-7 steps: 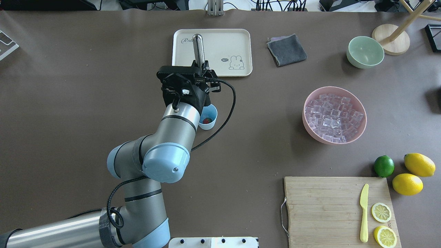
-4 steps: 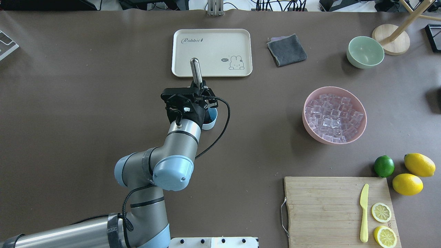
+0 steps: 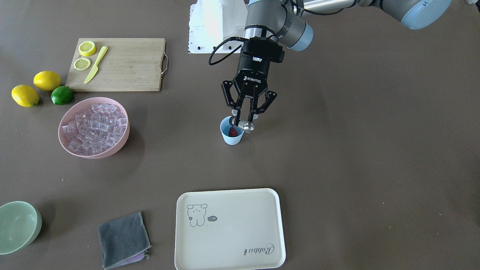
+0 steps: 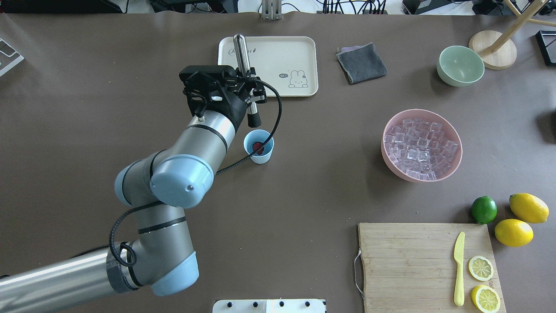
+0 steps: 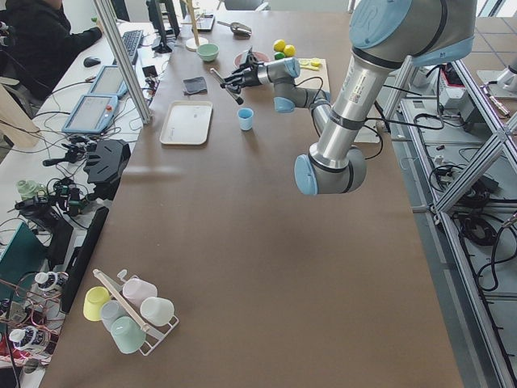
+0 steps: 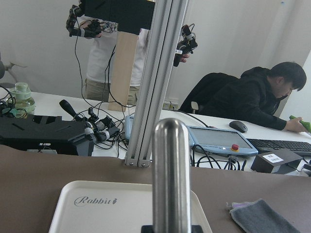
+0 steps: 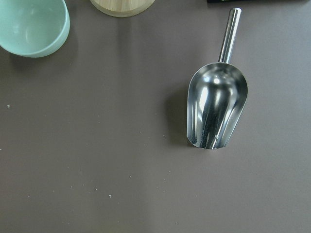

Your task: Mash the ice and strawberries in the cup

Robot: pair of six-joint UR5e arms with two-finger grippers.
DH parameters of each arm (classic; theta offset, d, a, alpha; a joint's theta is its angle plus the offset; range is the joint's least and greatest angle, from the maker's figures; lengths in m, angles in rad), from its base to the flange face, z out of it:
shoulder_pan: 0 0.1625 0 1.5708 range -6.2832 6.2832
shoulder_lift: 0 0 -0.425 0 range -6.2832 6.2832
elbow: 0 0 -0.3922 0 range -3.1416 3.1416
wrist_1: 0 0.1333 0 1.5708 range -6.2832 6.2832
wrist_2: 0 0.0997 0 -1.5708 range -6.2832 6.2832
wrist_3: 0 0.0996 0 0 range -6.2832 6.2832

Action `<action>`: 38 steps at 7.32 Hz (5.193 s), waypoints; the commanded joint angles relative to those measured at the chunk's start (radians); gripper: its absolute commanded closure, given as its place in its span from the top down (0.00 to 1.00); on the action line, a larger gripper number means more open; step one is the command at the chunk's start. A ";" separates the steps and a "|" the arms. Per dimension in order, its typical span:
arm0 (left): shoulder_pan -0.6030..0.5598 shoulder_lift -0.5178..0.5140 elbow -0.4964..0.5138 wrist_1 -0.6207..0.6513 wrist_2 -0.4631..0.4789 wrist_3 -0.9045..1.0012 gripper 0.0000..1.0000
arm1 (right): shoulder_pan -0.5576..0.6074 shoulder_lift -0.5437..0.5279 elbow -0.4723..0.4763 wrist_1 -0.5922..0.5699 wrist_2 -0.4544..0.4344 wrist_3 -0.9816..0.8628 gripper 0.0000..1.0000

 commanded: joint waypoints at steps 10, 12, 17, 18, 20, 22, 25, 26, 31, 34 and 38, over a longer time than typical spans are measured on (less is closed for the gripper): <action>-0.829 0.450 0.446 0.107 -1.390 0.495 0.26 | 0.001 -0.007 0.008 0.000 0.002 0.001 1.00; -0.816 0.529 0.397 0.077 -1.391 0.499 0.27 | 0.001 -0.008 0.005 0.000 0.030 0.001 1.00; -0.751 0.593 0.382 -0.037 -1.358 0.526 0.99 | 0.001 -0.008 0.007 0.000 0.038 0.003 1.00; -0.753 0.588 0.379 -0.037 -1.358 0.527 0.99 | 0.001 -0.005 0.007 0.000 0.038 0.003 1.00; -0.875 0.546 0.350 0.036 -1.396 0.548 0.99 | 0.001 -0.002 0.005 0.001 0.037 0.003 1.00; -1.066 0.484 0.334 0.302 -1.560 0.834 0.99 | 0.001 -0.008 0.011 0.001 0.038 0.003 1.00; -1.146 0.637 -0.057 0.621 -1.416 0.926 0.99 | 0.001 -0.011 0.014 0.001 0.038 0.003 1.00; -1.133 0.648 -0.071 0.632 -1.361 0.915 0.99 | 0.001 -0.011 0.016 0.001 0.038 0.003 1.00; -1.132 0.522 0.095 0.621 -1.356 0.921 0.99 | 0.001 -0.008 0.011 0.001 0.038 0.003 1.00; -1.139 0.542 -0.006 0.841 -1.385 0.947 0.99 | 0.001 -0.015 0.011 0.000 0.046 0.003 1.00; -1.139 0.561 -0.025 0.888 -1.416 1.039 0.99 | -0.023 0.060 -0.004 -0.127 0.032 0.042 1.00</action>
